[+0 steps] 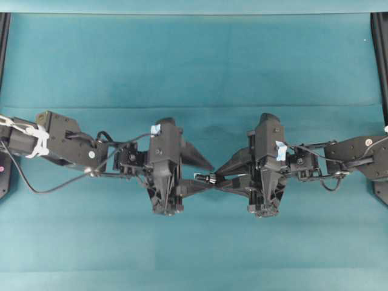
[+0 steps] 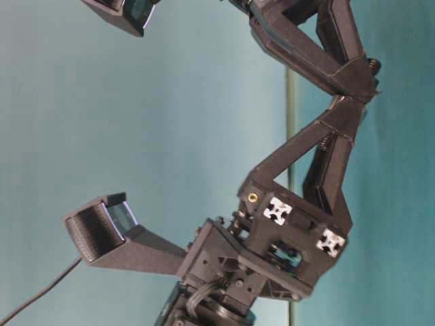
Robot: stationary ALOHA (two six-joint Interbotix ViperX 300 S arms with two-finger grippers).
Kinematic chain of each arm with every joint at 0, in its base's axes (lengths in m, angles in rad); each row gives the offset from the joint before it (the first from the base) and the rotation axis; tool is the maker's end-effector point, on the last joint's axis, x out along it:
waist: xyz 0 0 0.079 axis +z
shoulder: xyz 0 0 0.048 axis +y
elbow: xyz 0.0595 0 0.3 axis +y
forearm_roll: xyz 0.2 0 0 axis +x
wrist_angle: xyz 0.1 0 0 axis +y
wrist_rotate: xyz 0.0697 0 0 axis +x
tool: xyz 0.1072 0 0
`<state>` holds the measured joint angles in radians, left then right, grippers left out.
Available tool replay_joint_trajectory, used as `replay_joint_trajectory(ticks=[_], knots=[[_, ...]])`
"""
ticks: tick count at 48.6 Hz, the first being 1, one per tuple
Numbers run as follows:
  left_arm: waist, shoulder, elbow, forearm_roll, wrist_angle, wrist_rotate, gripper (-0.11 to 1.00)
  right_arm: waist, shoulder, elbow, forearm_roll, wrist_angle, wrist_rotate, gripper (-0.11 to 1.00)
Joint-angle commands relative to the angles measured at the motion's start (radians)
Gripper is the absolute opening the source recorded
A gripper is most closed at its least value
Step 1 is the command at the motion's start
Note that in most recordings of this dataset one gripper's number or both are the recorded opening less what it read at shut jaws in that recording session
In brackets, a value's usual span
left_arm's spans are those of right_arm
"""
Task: Insert the washer onto the shaft with both hands.
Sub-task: 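Push the washer down over the shaft's upper thread with the left gripper, then open the left gripper and retract it leftward from the shaft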
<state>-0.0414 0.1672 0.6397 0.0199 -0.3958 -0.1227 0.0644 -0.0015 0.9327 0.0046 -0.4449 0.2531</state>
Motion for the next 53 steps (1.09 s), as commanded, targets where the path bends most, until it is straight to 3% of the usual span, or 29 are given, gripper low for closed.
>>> replay_joint_trajectory(ticks=[1,5,24,53], knots=[[0.002,-0.026,-0.005,0.002,0.005,-0.002,0.78,0.002,-0.011,-0.015,0.0,-0.006,-0.002,0.0],[0.002,-0.043,0.003,0.002,0.023,0.0,0.92,0.003,-0.011,-0.015,0.0,0.009,-0.002,0.0],[-0.008,-0.146,0.071,0.002,0.121,0.0,0.91,0.006,-0.009,-0.014,0.0,0.032,-0.003,0.0],[-0.021,-0.402,0.256,0.002,0.351,-0.002,0.9,0.006,-0.011,-0.014,-0.002,0.032,-0.003,0.0]])
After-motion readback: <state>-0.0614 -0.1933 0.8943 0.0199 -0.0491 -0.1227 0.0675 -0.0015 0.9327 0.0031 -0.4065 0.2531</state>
